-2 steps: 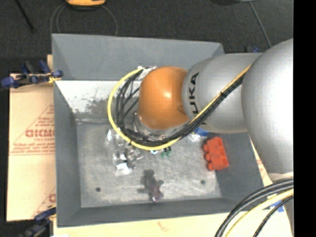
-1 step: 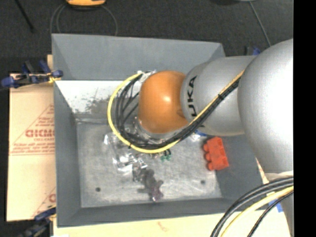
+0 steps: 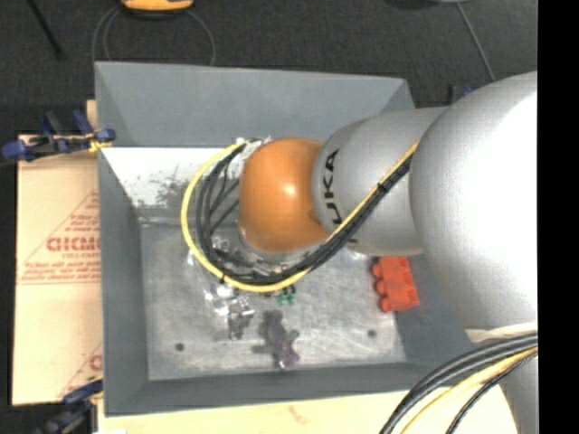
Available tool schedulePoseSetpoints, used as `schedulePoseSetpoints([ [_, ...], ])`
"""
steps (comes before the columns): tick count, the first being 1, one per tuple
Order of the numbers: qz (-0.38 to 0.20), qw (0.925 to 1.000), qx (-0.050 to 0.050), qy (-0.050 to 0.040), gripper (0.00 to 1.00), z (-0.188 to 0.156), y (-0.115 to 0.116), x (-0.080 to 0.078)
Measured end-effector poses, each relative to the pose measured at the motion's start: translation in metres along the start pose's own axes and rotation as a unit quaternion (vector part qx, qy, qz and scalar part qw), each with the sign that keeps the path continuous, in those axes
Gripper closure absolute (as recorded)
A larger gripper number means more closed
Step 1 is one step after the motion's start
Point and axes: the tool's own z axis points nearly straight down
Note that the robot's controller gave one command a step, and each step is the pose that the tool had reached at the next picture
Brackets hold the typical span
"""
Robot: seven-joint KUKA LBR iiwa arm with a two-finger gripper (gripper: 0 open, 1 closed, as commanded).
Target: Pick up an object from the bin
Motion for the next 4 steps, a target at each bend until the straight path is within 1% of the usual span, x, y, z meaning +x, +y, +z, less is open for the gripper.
schedulePoseSetpoints([
  [1,0.019,0.9998,-0.003,-0.0086,0.0,0.028,-0.016,0.0],
  [2,0.019,0.9998,-0.002,-0.0101,1.0,0.025,-0.017,-0.002],
  [3,-0.103,0.9946,0.002,-0.0051,1.0,-0.13,-0.074,-0.03],
  [4,-0.004,1.0,-0.001,0.0025,1.0,-0.05,-0.045,0.004],
])
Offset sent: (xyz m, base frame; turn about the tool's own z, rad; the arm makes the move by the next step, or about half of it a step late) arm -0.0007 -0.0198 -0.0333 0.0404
